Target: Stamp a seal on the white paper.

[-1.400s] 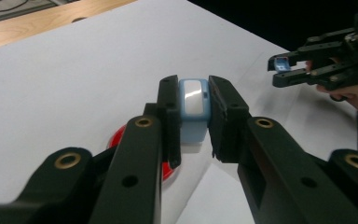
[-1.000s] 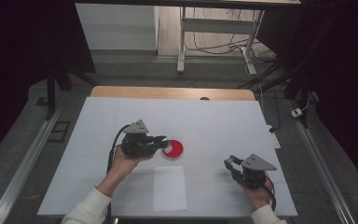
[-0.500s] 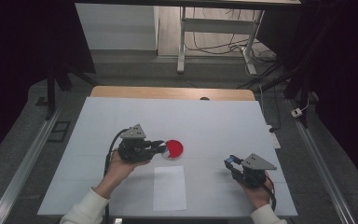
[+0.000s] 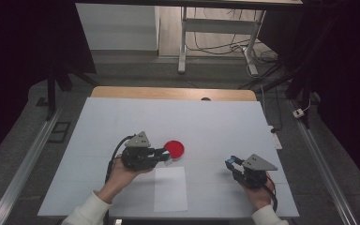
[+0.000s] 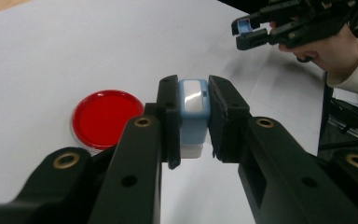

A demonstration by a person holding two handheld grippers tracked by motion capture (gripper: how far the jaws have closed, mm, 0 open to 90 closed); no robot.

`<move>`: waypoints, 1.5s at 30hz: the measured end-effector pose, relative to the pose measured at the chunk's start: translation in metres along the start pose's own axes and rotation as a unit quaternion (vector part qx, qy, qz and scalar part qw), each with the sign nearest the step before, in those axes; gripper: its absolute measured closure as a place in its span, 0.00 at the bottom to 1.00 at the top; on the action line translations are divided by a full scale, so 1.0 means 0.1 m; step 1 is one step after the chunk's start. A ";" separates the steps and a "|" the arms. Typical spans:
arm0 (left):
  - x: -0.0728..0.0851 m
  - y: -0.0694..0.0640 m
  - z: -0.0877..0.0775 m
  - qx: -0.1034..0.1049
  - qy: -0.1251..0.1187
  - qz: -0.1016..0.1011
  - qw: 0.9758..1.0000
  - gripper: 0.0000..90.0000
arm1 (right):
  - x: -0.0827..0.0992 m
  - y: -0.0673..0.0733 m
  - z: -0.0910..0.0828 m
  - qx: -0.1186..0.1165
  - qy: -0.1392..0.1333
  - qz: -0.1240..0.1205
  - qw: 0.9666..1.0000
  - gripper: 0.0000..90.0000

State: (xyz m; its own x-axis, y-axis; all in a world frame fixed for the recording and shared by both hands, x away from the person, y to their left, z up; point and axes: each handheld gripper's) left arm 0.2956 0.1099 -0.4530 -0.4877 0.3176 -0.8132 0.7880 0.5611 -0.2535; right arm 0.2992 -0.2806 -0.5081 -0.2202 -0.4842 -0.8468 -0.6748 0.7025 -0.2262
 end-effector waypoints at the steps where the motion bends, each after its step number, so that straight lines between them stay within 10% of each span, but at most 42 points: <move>1: 0.01 -0.01 0.01 0.002 0.002 0.001 1.000 0.83 | 0.00 0.00 0.00 0.000 0.001 0.001 1.000 0.72; 45: 0.41 -0.22 0.33 0.002 0.061 0.040 0.997 0.83 | 0.01 0.00 0.02 -0.002 0.005 -0.003 1.000 0.72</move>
State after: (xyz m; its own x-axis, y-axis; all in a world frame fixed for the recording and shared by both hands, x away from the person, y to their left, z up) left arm 0.2708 0.0854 -0.4977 -0.4660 0.4523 -0.7605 0.8272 0.5277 -0.1930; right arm 0.3000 -0.2799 -0.5098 -0.2226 -0.4932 -0.8409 -0.6786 0.6977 -0.2296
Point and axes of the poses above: each handheld gripper's, and its own axes: z roughly forward along the jaws, x roughly out of its underside, y roughly to its left, and after that the axes turned 5 degrees about -z, right-handed
